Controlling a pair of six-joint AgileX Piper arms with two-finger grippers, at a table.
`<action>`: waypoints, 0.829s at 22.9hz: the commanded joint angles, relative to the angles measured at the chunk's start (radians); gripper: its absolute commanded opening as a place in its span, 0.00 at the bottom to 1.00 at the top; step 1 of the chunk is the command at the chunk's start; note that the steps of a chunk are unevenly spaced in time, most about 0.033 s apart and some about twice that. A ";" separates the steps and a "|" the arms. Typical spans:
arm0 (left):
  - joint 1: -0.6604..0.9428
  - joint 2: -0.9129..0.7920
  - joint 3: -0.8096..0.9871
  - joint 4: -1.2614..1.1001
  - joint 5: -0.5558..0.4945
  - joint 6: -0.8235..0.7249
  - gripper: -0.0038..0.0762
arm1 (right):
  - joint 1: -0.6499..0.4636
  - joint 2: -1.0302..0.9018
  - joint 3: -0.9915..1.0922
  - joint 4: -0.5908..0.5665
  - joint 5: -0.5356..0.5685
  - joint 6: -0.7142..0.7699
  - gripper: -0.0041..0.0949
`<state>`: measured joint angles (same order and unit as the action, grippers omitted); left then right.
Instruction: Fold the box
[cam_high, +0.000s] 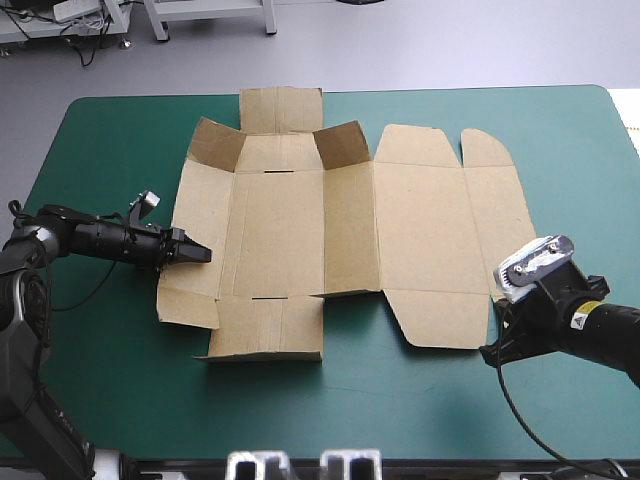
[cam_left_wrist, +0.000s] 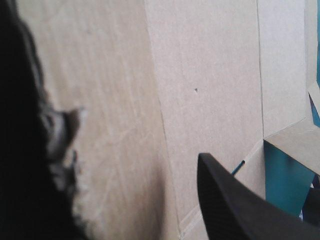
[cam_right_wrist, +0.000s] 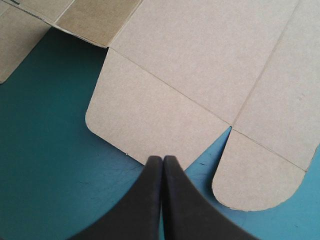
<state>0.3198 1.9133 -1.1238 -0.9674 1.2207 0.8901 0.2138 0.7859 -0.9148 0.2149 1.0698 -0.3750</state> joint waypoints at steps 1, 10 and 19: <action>-0.019 -0.027 -0.006 0.021 0.025 -0.049 0.37 | 0.000 -0.002 -0.033 0.019 -0.047 0.009 0.02; -0.031 -0.046 -0.017 -0.056 0.080 0.079 0.03 | 0.000 -0.002 -0.033 0.041 -0.038 0.011 0.02; -0.297 -0.285 -0.298 0.334 0.046 0.073 0.03 | 0.000 -0.002 -0.033 0.041 -0.038 0.002 0.02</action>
<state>0.1138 1.7401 -1.3011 -0.7361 1.1764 0.9832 0.2138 0.7859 -0.9148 0.2395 1.0740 -0.3627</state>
